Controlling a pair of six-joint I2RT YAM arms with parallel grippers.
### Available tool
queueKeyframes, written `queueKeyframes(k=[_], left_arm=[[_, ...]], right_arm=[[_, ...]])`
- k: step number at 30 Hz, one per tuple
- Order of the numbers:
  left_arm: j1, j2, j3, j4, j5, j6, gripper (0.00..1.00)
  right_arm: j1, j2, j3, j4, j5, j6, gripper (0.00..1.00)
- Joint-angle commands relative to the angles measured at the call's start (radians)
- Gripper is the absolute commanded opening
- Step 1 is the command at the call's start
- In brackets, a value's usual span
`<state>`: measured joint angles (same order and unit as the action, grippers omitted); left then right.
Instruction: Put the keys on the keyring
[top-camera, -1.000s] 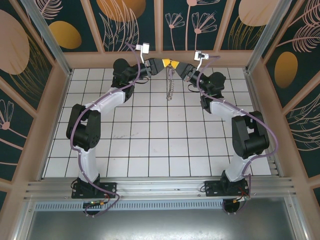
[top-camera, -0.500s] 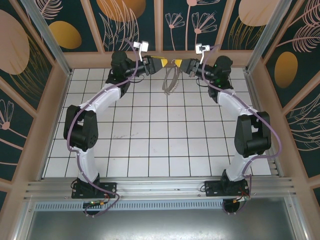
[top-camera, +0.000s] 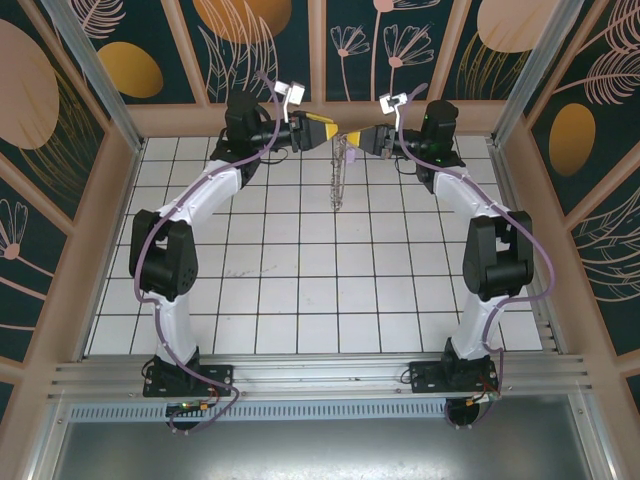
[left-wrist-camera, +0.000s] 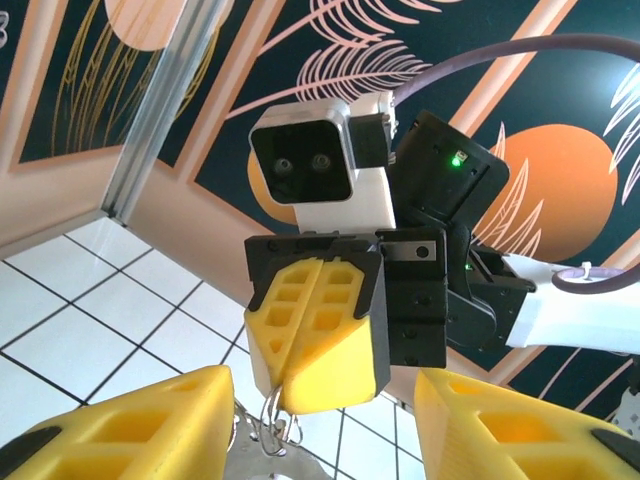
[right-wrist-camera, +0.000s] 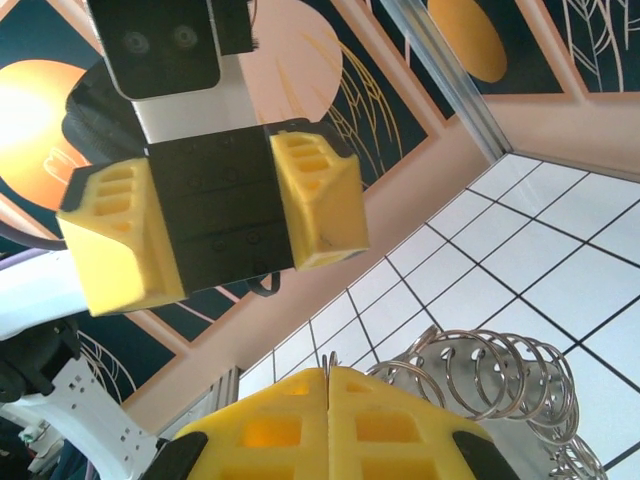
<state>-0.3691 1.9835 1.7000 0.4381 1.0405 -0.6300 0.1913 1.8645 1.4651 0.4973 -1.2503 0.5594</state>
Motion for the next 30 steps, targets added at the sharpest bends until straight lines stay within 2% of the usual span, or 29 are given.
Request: queueKeyframes(k=[1, 10, 26, 30], left_arm=[[-0.003, 0.019, -0.007, 0.074, 0.045, -0.043, 0.49], [-0.019, 0.040, -0.017, 0.129, 0.076, -0.092, 0.43], [-0.045, 0.068, -0.019, 0.126, 0.077, -0.092, 0.43], [-0.045, 0.062, -0.020, 0.084, 0.046, -0.050, 0.46]], right_arm=[[0.000, -0.007, 0.023, 0.068, -0.050, 0.008, 0.00], [0.000, 0.000, 0.019, 0.108, -0.041, 0.036, 0.00], [0.000, 0.000, 0.012, 0.139, -0.025, 0.054, 0.00], [-0.001, -0.001, 0.006, 0.139, -0.028, 0.054, 0.00]])
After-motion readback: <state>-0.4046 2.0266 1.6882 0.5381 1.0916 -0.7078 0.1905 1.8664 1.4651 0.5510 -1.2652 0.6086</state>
